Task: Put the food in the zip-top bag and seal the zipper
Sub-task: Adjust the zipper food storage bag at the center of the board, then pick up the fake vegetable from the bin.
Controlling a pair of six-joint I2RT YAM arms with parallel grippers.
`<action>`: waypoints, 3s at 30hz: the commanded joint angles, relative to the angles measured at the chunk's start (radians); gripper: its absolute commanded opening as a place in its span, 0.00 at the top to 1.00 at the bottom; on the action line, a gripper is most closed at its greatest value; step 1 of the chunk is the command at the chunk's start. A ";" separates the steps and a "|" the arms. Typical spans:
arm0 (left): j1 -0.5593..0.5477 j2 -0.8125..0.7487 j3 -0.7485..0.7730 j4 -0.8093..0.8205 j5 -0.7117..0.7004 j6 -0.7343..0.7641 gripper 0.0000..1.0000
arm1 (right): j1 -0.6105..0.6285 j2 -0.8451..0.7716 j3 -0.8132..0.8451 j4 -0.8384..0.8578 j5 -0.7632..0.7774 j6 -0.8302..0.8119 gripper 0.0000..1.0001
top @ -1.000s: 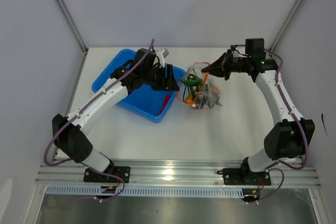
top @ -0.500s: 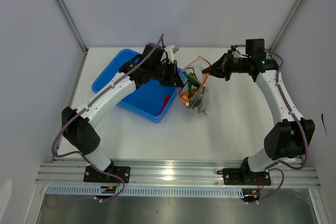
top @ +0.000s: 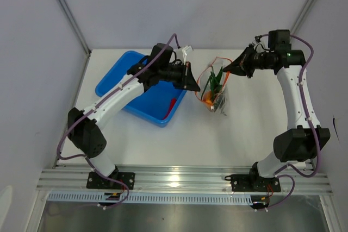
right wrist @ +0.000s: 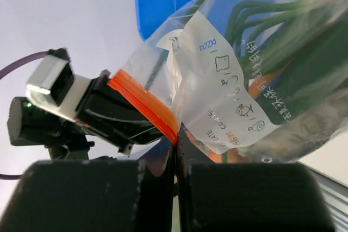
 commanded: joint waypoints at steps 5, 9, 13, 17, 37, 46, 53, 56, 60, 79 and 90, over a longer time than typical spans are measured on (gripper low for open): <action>0.008 -0.104 -0.118 0.143 -0.052 0.117 0.81 | -0.018 -0.016 -0.062 -0.068 0.023 -0.091 1.00; 0.079 -0.122 -0.129 0.092 -0.193 0.124 0.43 | -0.052 -0.006 -0.099 -0.097 0.033 -0.112 1.00; 0.152 -0.156 -0.166 0.023 -0.380 0.092 0.01 | -0.058 0.041 -0.081 -0.122 0.063 -0.125 1.00; 0.185 -0.164 -0.163 -0.087 -0.519 0.179 0.01 | -0.061 0.085 -0.082 -0.125 0.075 -0.123 1.00; 0.242 0.114 -0.209 -0.195 -0.226 0.712 0.16 | -0.071 0.273 -0.004 -0.196 0.075 -0.132 1.00; 0.219 0.323 -0.008 -0.178 -0.128 0.480 0.13 | -0.068 0.336 0.034 -0.207 0.069 -0.105 1.00; 0.166 0.347 -0.046 -0.144 -0.215 0.393 0.09 | -0.037 0.397 0.079 -0.231 0.078 -0.074 1.00; 0.156 0.375 -0.051 -0.153 -0.267 0.362 0.10 | -0.028 0.429 0.129 -0.251 0.086 -0.063 1.00; 0.156 0.415 -0.029 -0.187 -0.305 0.350 0.11 | 0.006 0.454 0.176 -0.266 0.099 -0.054 1.00; 0.159 0.455 -0.057 -0.230 -0.496 0.336 0.46 | 0.020 0.480 0.214 -0.246 0.084 -0.051 1.00; 0.164 0.422 -0.072 -0.219 -0.514 0.338 0.94 | 0.026 0.494 0.228 -0.208 0.037 -0.040 1.00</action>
